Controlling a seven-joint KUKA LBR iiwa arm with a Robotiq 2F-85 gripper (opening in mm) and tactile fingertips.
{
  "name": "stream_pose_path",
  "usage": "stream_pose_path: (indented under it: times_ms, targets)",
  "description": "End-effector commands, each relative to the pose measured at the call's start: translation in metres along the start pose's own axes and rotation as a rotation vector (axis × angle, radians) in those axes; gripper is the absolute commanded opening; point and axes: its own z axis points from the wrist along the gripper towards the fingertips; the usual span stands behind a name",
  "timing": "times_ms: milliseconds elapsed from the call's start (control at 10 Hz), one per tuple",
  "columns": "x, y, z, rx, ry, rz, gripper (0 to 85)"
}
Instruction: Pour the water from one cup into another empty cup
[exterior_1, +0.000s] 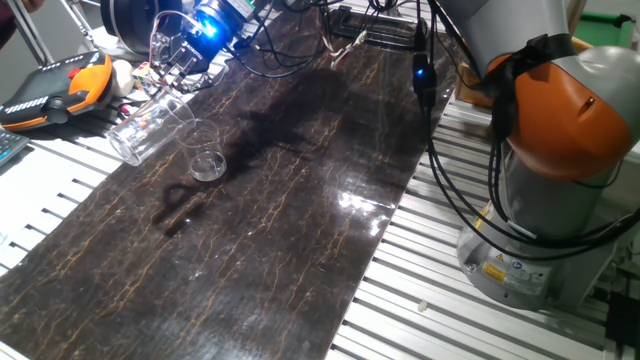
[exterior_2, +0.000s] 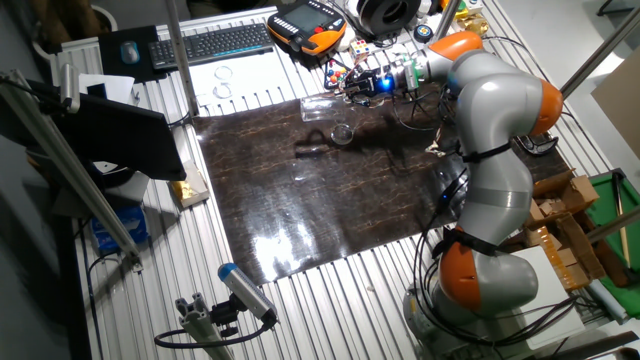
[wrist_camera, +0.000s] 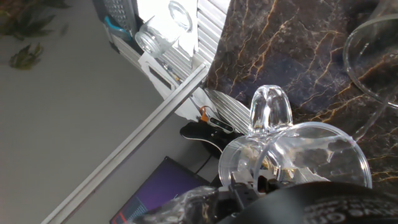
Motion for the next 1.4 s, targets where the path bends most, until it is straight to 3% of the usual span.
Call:
stream_pose_path:
  times_ms: [0, 600, 1300]
  targets:
    - [0.0002, 0.0001, 0.0000, 0.000, 0.000, -0.006, 0.7]
    - [0.0013, 0.0006, -0.0002, 0.006, 0.007, -0.050, 0.7]
    - [0.0022, 0.0012, -0.0008, -0.009, 0.008, -0.106, 0.7]
